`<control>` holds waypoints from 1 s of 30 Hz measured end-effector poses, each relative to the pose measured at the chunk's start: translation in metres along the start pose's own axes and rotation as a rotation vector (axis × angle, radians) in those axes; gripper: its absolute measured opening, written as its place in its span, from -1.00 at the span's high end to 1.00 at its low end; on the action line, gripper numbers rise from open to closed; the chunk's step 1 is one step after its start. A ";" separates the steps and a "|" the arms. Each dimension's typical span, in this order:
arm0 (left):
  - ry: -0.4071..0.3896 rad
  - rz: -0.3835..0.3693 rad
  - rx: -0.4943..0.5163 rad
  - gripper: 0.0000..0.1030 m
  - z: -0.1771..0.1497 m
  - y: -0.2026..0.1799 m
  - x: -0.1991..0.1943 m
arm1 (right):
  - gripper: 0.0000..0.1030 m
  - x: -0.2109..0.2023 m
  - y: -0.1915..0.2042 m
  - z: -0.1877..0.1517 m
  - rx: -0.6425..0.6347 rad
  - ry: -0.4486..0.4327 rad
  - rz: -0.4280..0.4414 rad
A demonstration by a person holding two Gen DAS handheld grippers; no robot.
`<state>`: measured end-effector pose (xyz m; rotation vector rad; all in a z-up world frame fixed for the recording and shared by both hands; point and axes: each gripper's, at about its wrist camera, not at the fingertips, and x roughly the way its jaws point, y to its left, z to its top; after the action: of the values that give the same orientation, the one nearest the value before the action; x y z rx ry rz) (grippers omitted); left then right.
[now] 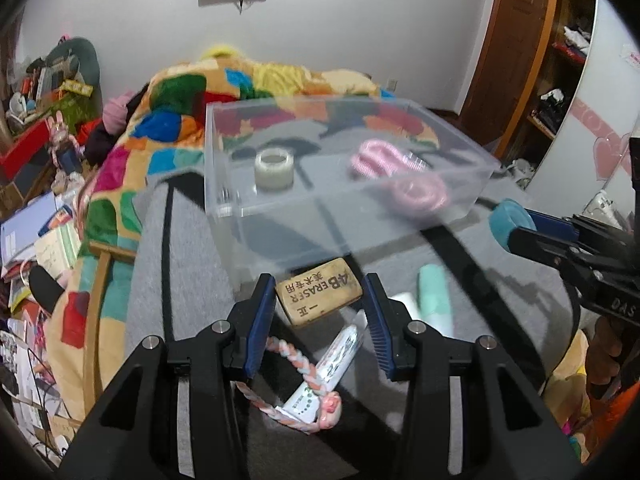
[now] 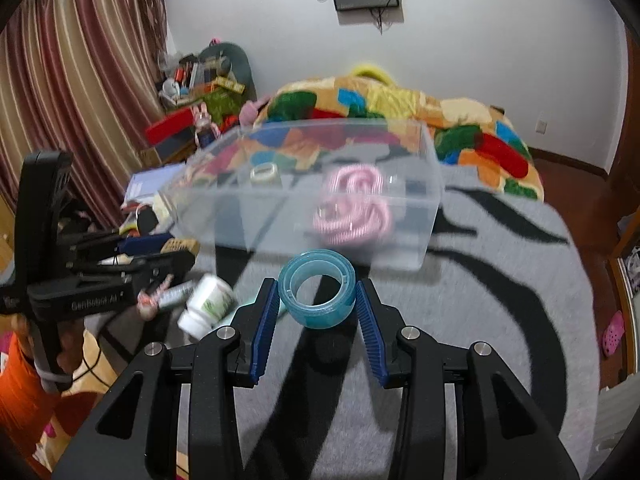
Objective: Organize objects
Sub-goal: 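Grasp the wooden eraser with the left tool while the right tool grasps the blue tape roll, then lower the eraser into the box with left while right releases the blue tape roll inside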
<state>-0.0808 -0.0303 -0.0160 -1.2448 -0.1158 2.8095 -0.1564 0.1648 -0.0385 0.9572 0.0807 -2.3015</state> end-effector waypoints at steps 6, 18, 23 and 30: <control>-0.087 -0.007 -0.010 0.14 0.024 -0.003 -0.019 | 0.29 -0.002 0.001 0.027 0.019 -0.056 0.007; -0.108 0.019 -0.060 0.14 0.062 0.009 0.003 | 0.29 0.035 0.001 0.074 0.053 -0.046 0.013; -0.071 0.030 -0.058 0.14 0.069 0.014 0.026 | 0.29 0.061 0.000 0.078 0.055 0.014 0.010; -0.006 0.054 -0.029 0.14 0.072 0.016 0.055 | 0.29 0.086 0.001 0.079 0.051 0.088 -0.006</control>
<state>-0.1715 -0.0440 -0.0097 -1.2646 -0.1250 2.8671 -0.2505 0.0952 -0.0366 1.0853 0.0617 -2.2764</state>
